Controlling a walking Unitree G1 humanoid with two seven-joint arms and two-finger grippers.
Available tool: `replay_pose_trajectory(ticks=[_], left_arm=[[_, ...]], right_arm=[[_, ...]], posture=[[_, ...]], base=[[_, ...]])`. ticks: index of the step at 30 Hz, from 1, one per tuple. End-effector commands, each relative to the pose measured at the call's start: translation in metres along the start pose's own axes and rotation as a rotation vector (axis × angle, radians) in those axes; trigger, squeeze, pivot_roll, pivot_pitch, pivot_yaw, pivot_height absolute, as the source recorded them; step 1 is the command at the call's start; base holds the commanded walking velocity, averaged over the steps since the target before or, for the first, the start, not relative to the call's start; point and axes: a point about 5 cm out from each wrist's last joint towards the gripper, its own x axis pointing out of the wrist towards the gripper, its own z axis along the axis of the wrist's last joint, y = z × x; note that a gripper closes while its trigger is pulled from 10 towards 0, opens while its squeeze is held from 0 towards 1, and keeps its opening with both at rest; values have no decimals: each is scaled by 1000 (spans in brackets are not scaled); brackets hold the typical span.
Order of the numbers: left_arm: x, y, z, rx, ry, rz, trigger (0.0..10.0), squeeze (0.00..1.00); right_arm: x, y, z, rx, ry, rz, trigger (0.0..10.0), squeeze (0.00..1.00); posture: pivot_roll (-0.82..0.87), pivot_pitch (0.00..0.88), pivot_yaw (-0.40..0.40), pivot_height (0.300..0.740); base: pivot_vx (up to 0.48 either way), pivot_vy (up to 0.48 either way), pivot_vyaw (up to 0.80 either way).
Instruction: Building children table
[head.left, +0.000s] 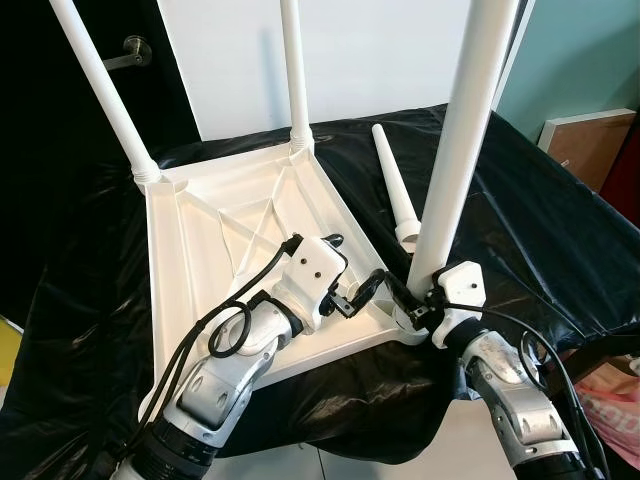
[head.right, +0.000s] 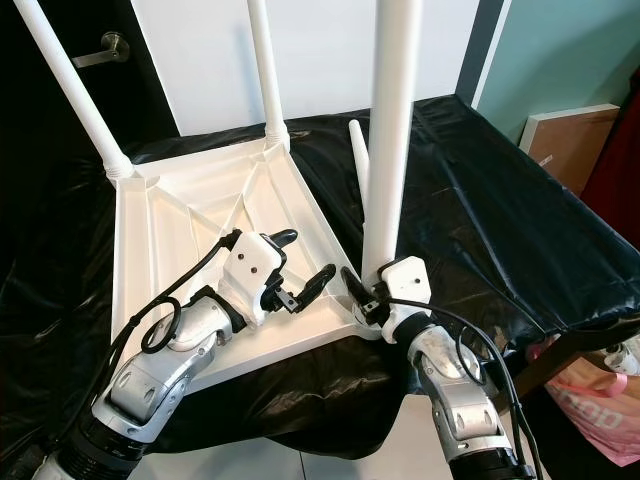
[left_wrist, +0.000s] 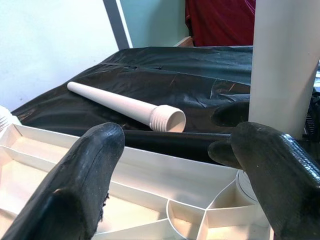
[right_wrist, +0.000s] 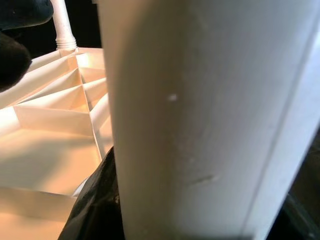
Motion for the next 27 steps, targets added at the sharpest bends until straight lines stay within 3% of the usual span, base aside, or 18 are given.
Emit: replay_pose_trajectory(ticks=[1,7,12,14,18,24,27], left_arm=[[-1,-3,1,8,2,-86,10000,0],[-1,-2,2,10,1,-87,10000,0],[-1,-3,2,10,1,-89,10000,0],[-1,-3,2,9,1,-87,10000,0],[-1,-3,2,7,0,-85,10000,0],[-1,-3,2,7,0,-84,10000,0],[-1,-3,2,6,-1,-84,10000,0]], right_arm=[[-16,4,-47,115,252,-22,10000,0],[-16,-3,-49,229,250,-92,10000,0],[-15,-3,-39,175,176,-94,10000,0],[-16,-2,-26,151,58,-105,10000,0],[-17,0,-12,116,-43,-90,10000,0],[-19,2,-10,93,-63,-79,10000,0],[-26,7,-21,51,-25,-56,10000,0]], posture=[[-159,67,40,740],[-160,68,42,740],[-160,70,39,740],[-159,71,38,740],[-160,71,36,740],[-162,72,36,740],[-162,73,35,740]], base=[[0,0,0],[0,0,0],[0,0,0],[0,0,0],[0,0,0],[0,0,0],[0,0,0]])
